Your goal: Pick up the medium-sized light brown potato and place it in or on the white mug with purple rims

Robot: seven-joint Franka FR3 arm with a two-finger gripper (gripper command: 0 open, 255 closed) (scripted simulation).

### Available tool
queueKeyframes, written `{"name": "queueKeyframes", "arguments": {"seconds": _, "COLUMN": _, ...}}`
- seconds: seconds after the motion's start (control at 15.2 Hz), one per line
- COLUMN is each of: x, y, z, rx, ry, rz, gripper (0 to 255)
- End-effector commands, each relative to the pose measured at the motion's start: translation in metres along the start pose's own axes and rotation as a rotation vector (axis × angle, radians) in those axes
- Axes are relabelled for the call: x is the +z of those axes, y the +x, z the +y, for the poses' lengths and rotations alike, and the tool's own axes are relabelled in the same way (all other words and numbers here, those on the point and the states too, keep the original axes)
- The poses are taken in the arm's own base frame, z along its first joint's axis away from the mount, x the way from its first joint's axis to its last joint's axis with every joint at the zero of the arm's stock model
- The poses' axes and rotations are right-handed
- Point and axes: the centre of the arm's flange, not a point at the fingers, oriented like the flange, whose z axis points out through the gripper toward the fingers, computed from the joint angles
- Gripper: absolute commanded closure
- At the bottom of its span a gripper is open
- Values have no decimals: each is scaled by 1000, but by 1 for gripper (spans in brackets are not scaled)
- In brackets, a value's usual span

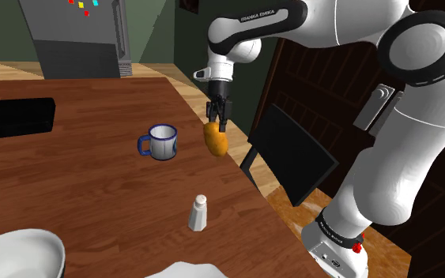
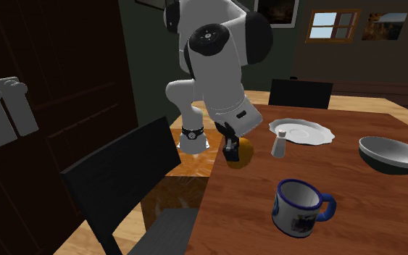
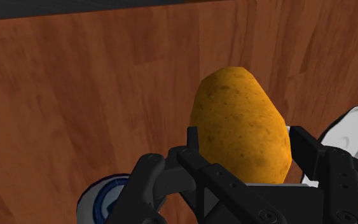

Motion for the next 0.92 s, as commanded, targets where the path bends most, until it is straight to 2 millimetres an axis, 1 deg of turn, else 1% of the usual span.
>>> {"name": "queueKeyframes", "arguments": {"seconds": 0.0, "x": -9, "y": 1, "z": -5, "rx": 0, "ry": 0, "rz": 0, "gripper": 255}}
{"name": "queueKeyframes", "arguments": {"seconds": 0.59, "x": -50, "y": 8, "z": -27, "rx": 0, "ry": 0, "rz": 0, "gripper": 255}}
{"name": "queueKeyframes", "arguments": {"seconds": 0.66, "x": -52, "y": 8, "z": -28, "rx": 0, "ry": 0, "rz": 0, "gripper": 255}}
{"name": "queueKeyframes", "arguments": {"seconds": 0.86, "x": -58, "y": 42, "z": -9, "rx": 0, "ry": 0, "rz": 0, "gripper": 255}}
